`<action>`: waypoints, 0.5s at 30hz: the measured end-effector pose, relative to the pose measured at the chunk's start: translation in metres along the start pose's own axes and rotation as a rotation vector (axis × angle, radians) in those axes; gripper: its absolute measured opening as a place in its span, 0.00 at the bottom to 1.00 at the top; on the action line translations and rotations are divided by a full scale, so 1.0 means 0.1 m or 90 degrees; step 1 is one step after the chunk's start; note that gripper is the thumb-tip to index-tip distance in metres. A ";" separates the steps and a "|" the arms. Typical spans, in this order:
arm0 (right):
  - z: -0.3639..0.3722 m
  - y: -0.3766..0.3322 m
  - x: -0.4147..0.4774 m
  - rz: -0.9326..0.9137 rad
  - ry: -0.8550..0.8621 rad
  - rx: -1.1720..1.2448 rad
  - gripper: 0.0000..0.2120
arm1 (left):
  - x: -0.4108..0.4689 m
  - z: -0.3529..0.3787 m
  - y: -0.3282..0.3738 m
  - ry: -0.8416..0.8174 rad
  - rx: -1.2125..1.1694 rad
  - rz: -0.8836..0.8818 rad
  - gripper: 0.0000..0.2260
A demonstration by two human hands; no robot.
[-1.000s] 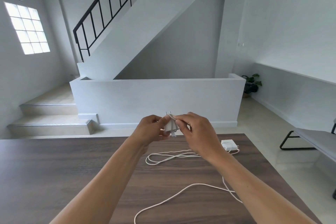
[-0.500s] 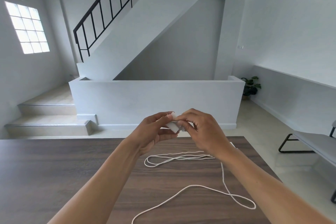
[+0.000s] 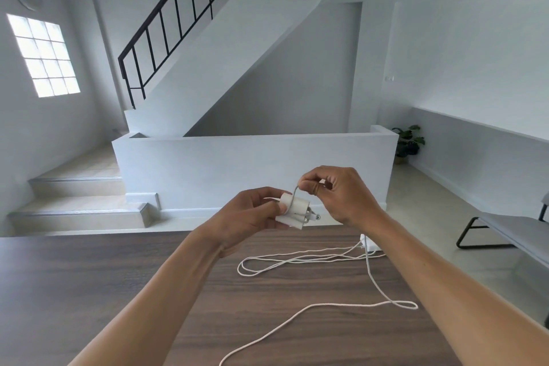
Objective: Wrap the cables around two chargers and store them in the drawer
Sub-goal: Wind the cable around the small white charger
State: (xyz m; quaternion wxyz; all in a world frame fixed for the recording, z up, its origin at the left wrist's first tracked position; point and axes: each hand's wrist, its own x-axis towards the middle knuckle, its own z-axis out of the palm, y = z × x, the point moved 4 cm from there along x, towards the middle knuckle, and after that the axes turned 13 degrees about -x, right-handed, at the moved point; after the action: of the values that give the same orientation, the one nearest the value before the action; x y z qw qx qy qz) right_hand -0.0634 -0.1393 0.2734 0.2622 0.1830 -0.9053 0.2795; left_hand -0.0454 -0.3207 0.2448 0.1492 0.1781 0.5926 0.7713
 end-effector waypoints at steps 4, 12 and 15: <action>0.16 -0.02 -0.08 0.017 -0.006 0.060 0.07 | -0.07 0.04 0.10 -0.025 -0.085 0.015 0.15; 0.50 -0.17 -0.37 0.085 0.014 0.131 0.15 | -0.11 0.00 0.18 0.093 -0.117 0.087 0.07; 0.59 -0.23 -0.43 0.062 0.049 0.071 0.16 | -0.09 -0.04 0.14 0.146 -0.100 0.104 0.08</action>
State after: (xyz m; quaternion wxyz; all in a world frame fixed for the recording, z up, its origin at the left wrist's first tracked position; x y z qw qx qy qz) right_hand -0.0402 -0.1845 0.2169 0.2718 0.1421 -0.8855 0.3490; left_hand -0.0401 -0.3318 0.2562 0.0309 0.1241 0.5271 0.8402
